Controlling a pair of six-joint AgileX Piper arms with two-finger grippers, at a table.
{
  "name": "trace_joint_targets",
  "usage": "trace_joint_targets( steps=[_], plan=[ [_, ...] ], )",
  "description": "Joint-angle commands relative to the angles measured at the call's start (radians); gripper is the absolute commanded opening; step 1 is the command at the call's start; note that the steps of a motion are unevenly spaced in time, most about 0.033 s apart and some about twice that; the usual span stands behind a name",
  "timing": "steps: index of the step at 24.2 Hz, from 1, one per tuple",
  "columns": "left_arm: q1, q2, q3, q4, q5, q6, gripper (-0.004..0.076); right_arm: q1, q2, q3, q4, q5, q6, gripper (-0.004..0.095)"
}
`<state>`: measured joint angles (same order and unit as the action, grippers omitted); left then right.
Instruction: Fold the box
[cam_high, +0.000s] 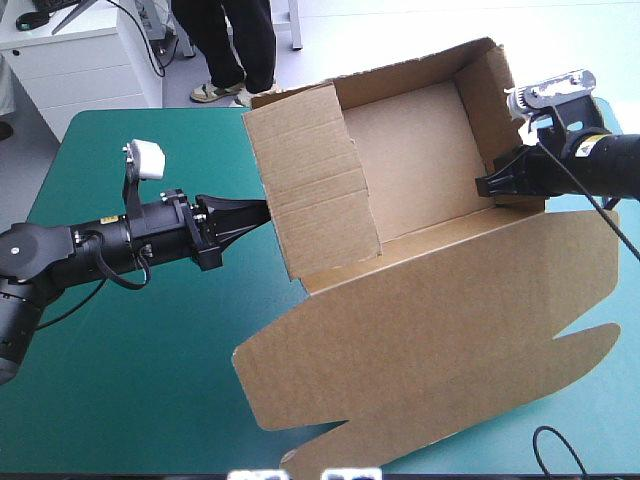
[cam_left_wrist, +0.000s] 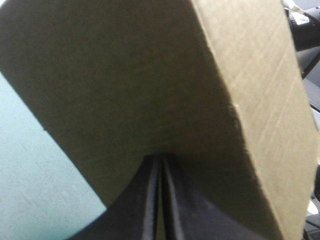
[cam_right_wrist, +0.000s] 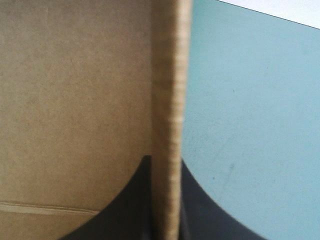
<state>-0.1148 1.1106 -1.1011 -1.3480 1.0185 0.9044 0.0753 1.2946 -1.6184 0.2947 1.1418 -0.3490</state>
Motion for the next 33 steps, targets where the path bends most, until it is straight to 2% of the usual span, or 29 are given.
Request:
trace_joint_targets(
  steps=[1, 3, 6, 7, 8, 9, 11, 14, 20, 24, 33],
  plan=[
    [-0.002, 0.008, -0.059, -0.127, 0.037, 0.003, 0.002, 0.03, -0.026, -0.029, -0.023, -0.089, 0.052, -0.0011],
    [-0.002, 0.016, -0.073, -0.153, 0.043, 0.005, 0.0046, 0.048, -0.026, -0.029, -0.05, -0.096, 0.071, -0.0011],
    [-0.002, 0.04, -0.098, -0.153, 0.047, 0.005, 0.0195, 0.066, -0.026, -0.029, -0.063, -0.112, 0.09, -0.0011],
    [-0.002, 0.049, -0.098, -0.151, 0.049, 0.001, 0.0283, 0.066, -0.026, -0.029, -0.065, -0.118, 0.098, -0.0011],
    [-0.002, 0.05, -0.098, -0.153, 0.051, 0.001, 0.032, 0.066, -0.026, -0.029, -0.067, -0.118, 0.102, -0.0011],
    [-0.002, 0.055, -0.101, -0.155, 0.051, 0.001, 0.0409, 0.066, -0.026, -0.029, -0.069, -0.12, 0.109, -0.0011],
    [-0.002, 0.058, -0.112, -0.157, 0.051, -0.001, 0.0456, 0.066, -0.026, -0.029, -0.077, -0.129, 0.117, -0.0011],
    [-0.002, 0.058, -0.133, -0.157, 0.062, -0.007, 0.0458, 0.066, -0.026, -0.029, -0.075, -0.137, 0.121, -0.0012],
    [-0.002, 0.058, -0.145, -0.141, 0.001, -0.038, 0.0458, 0.066, -0.026, -0.029, -0.071, -0.146, 0.133, -0.0008],
    [-0.002, 0.058, -0.176, 0.006, -0.06, -0.125, 0.0458, 0.066, -0.026, -0.029, -0.069, -0.15, 0.142, -0.0007],
    [-0.029, 0.066, -0.285, 0.171, -0.106, -0.254, 0.0458, 0.075, -0.022, -0.029, -0.052, -0.174, 0.168, -0.0005]
  ],
)
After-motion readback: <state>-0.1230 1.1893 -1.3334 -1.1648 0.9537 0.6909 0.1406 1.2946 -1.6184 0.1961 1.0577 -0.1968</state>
